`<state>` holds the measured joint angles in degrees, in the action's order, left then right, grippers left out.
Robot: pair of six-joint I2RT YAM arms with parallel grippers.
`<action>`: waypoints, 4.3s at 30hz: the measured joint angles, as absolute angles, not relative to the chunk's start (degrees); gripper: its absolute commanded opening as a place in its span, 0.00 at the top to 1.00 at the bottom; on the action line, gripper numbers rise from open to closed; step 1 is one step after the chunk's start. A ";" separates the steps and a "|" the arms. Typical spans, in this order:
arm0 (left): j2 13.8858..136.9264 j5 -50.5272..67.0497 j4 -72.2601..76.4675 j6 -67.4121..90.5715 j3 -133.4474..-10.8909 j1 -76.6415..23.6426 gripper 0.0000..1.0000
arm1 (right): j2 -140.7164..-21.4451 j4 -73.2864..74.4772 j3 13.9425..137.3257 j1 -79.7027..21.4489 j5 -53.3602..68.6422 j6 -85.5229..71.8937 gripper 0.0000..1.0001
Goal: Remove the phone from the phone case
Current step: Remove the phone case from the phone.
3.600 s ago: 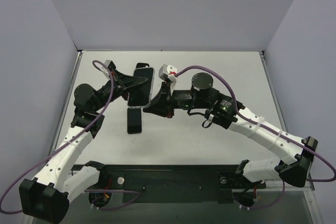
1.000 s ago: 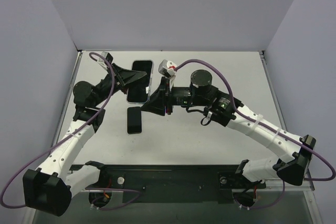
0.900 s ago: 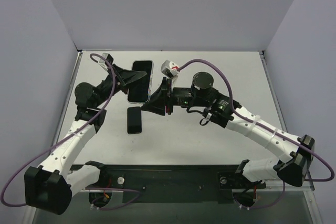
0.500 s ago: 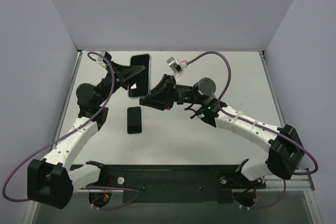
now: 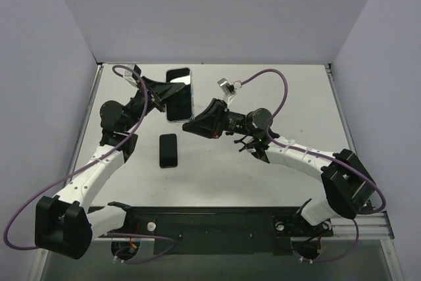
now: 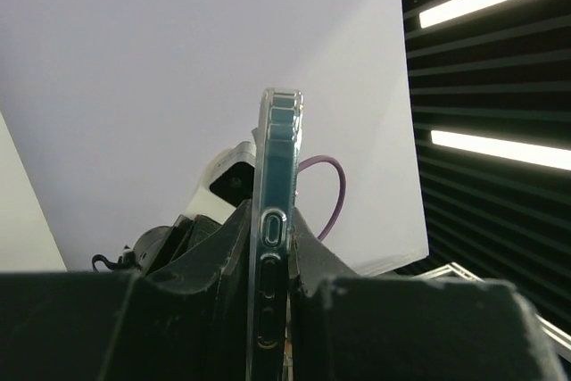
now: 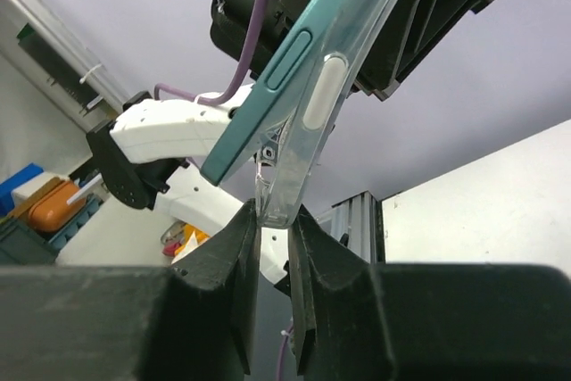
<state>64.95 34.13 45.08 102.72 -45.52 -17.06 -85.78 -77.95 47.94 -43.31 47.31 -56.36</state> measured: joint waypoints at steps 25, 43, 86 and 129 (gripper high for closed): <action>55.29 12.12 46.70 102.78 -32.21 -20.12 1.00 | -75.61 -53.52 46.54 -57.63 19.97 -47.29 0.42; 59.07 9.47 58.61 112.64 -29.67 -21.23 1.00 | -78.65 -42.65 56.60 -58.24 14.90 -36.91 0.57; 60.73 10.63 63.96 113.49 -28.45 -21.02 1.00 | -78.78 -40.58 59.72 -61.69 7.62 -38.46 0.94; 55.48 26.92 43.59 103.35 -44.03 -20.18 1.00 | -65.04 -21.10 52.80 -53.95 14.72 -30.26 0.41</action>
